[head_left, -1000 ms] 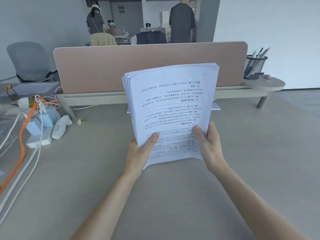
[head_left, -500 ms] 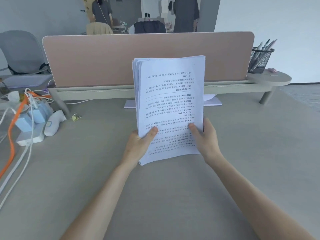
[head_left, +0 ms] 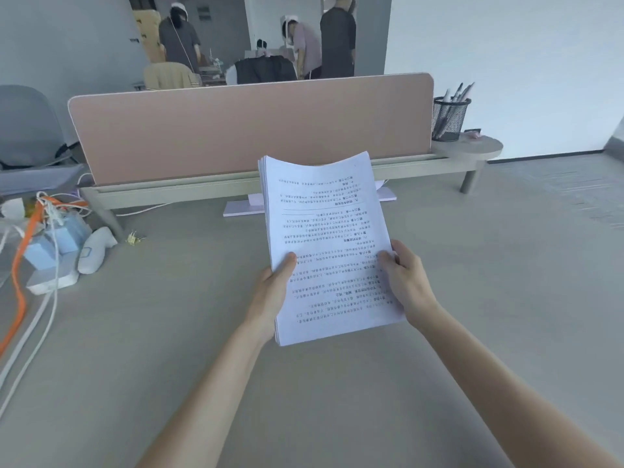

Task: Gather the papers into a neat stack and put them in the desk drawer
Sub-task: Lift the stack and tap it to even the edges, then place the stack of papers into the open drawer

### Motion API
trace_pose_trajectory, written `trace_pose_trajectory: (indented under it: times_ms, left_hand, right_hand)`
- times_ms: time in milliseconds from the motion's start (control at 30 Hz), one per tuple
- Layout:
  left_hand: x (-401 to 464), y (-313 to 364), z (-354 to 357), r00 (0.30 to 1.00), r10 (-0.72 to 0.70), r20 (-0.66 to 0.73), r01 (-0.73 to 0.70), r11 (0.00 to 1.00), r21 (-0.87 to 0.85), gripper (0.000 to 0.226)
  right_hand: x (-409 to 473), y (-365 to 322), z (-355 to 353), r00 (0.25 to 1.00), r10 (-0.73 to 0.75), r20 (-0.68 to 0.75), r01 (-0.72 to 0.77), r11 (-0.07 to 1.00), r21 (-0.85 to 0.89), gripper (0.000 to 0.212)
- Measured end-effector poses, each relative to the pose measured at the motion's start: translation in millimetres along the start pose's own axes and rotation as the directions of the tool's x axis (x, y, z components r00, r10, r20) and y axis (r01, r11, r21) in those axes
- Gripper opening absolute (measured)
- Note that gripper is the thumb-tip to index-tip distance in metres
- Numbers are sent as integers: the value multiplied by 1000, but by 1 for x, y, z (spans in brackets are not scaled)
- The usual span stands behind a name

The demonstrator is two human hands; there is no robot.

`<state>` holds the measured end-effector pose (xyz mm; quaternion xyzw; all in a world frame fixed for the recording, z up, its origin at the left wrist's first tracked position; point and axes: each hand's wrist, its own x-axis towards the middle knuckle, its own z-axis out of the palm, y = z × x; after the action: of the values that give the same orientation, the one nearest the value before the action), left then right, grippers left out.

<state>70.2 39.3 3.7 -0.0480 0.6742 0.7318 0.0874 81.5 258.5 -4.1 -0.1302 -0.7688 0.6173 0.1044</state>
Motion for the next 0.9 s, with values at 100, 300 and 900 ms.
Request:
trace_pose_trajectory:
  times_ms: [100,300,900]
  left_hand:
    - [-25,-6,16,1000,-19,12,19,1000,-20,34]
    - [-78,-29,56,996,-32,80,33,999,-21,25]
    - [-258,-110,230,976,-29,216,39,998,-45,29]
  right_hand:
    - [-25,3,-25,1000,-4,-12,5,1000,10,25]
    - [-82,22,-84,998,42,-39,-41,999,26,24]
    - [-259,96,-295,924,188,-334,-174,982,73,20]
